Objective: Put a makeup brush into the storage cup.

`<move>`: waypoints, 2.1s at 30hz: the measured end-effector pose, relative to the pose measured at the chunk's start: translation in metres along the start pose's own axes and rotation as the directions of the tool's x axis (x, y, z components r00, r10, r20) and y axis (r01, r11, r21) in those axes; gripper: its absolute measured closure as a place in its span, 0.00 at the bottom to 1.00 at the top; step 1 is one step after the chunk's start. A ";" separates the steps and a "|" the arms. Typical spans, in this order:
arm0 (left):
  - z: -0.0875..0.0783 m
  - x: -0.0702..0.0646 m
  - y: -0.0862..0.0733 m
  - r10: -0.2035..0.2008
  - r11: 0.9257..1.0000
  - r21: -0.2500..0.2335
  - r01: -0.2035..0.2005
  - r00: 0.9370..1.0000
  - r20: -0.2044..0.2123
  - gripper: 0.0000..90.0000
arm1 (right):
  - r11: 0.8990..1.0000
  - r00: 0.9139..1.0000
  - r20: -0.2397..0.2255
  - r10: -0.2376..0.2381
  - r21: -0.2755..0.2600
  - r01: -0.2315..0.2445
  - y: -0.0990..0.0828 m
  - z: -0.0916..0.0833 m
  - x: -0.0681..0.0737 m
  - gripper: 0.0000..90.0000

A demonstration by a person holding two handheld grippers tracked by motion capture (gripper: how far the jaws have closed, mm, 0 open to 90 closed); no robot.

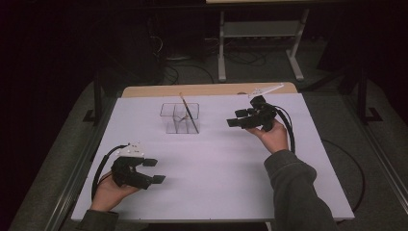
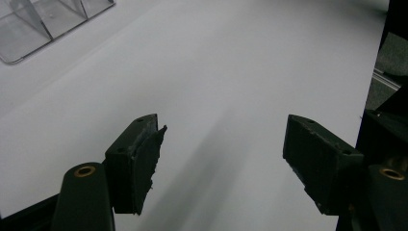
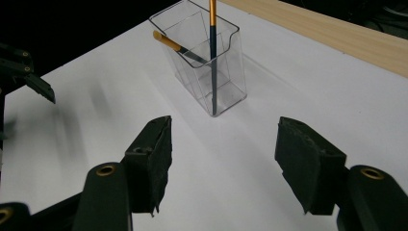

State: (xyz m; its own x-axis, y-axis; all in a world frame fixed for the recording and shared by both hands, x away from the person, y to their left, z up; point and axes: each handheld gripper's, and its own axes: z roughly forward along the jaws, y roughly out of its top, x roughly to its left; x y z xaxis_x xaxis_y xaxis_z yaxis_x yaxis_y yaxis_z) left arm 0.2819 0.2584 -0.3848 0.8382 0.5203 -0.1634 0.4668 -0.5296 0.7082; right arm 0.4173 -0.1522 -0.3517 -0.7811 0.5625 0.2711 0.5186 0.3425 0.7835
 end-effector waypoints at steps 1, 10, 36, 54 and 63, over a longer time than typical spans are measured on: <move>0.000 0.000 0.000 0.002 1.000 -0.001 -0.002 1.000 -0.001 0.32 | 1.000 1.000 0.001 0.002 0.000 -0.002 -0.001 0.000 0.000 0.41; 0.000 -0.001 0.000 0.002 1.000 0.006 -0.002 1.000 -0.002 0.32 | 1.000 1.000 0.002 0.011 -0.003 -0.011 -0.009 -0.005 -0.001 0.40; -0.002 -0.002 0.001 -0.009 1.000 -0.029 0.007 0.999 -0.043 0.30 | 1.000 1.000 0.015 0.023 -0.019 -0.023 -0.037 -0.023 0.001 0.38; -0.004 -0.004 0.003 0.000 0.999 -0.047 -0.004 0.996 -0.092 0.30 | 0.999 0.999 0.030 0.016 -0.043 -0.014 -0.057 -0.041 0.009 0.37; -0.004 -0.003 0.001 -0.008 0.998 -0.067 0.000 0.994 -0.111 0.29 | 0.999 0.999 0.044 0.020 -0.050 -0.018 -0.068 -0.050 0.010 0.36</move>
State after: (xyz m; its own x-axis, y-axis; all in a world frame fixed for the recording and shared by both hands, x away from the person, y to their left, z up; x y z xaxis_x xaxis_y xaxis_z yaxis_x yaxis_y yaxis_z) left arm 0.2784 0.2589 -0.3804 0.7981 0.5956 -0.0913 0.4468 -0.4834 0.7528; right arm 0.3567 -0.2072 -0.3746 -0.7545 0.6018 0.2619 0.5143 0.2943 0.8055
